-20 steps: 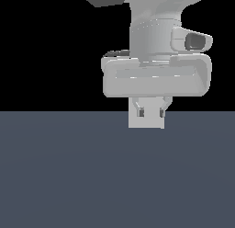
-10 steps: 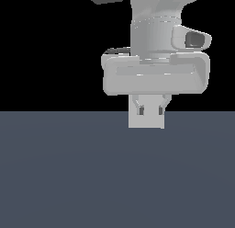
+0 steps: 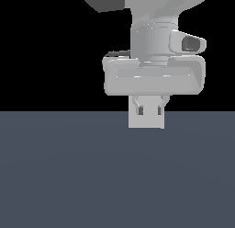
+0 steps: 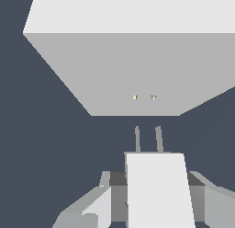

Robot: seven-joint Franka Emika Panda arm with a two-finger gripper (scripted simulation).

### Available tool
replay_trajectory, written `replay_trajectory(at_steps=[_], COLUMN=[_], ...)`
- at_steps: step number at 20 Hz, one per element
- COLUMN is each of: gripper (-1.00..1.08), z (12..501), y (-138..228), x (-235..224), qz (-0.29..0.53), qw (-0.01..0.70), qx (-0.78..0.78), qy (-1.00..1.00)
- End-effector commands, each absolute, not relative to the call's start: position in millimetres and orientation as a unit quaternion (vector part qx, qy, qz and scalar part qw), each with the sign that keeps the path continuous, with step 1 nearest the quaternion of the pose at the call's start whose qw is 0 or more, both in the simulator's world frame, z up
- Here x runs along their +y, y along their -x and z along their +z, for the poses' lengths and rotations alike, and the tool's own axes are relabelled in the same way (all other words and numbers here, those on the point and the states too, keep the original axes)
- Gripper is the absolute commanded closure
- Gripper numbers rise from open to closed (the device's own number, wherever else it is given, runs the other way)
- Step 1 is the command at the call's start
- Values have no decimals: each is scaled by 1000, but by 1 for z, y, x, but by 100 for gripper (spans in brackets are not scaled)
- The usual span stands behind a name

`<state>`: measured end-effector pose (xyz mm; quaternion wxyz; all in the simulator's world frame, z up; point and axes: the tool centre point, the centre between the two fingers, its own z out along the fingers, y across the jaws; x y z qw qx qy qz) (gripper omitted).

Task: Plug the charger into the wall socket.

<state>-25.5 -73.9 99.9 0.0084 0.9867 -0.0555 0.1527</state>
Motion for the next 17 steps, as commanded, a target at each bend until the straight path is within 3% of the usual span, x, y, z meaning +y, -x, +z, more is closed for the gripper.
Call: replay_trajectory(at_steps=[1,9,17], gripper=[108,108,108], z=[100,100,100], y=[17,-9,-13], x=[-75,-78,-78], qz=[153,153,153], qw=[8,8,8], qx=[-55,-55,-55], qy=[-987,-987,-987])
